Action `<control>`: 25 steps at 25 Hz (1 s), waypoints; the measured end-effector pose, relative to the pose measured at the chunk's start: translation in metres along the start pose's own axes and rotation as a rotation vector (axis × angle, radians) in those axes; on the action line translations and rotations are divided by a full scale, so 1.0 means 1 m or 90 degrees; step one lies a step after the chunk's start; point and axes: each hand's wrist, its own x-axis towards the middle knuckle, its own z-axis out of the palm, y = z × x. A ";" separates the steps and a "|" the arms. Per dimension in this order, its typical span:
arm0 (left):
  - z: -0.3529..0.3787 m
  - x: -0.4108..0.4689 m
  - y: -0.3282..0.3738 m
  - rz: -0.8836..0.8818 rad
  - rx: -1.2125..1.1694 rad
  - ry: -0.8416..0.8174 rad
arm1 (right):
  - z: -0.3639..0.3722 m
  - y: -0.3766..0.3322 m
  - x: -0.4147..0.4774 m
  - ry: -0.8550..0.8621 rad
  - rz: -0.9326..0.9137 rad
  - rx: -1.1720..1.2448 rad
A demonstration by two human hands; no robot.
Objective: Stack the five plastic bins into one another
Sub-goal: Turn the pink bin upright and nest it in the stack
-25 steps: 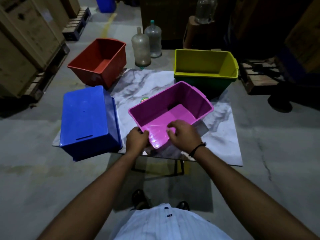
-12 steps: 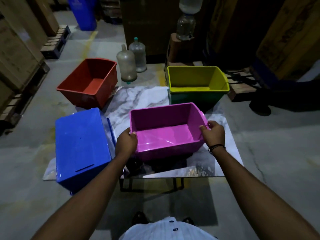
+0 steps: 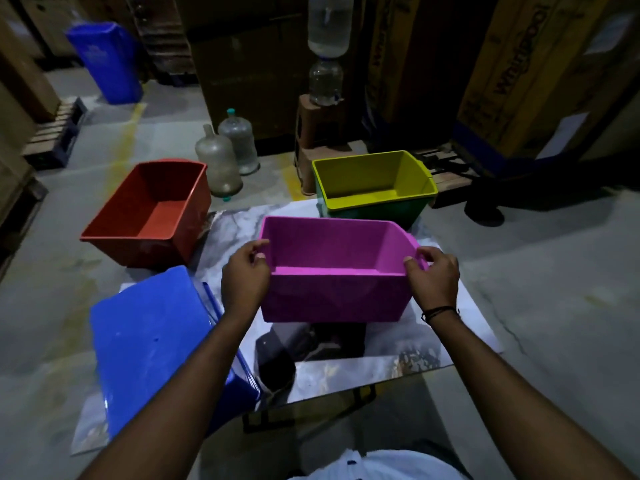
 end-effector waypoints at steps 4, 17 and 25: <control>-0.014 0.018 0.030 0.085 -0.075 0.028 | -0.011 -0.028 0.004 0.051 -0.068 0.017; 0.040 0.075 0.113 0.203 -0.119 -0.111 | -0.043 -0.059 0.121 0.041 -0.219 -0.049; 0.118 0.127 0.143 0.247 -0.037 -0.204 | -0.047 -0.023 0.241 0.009 -0.252 -0.071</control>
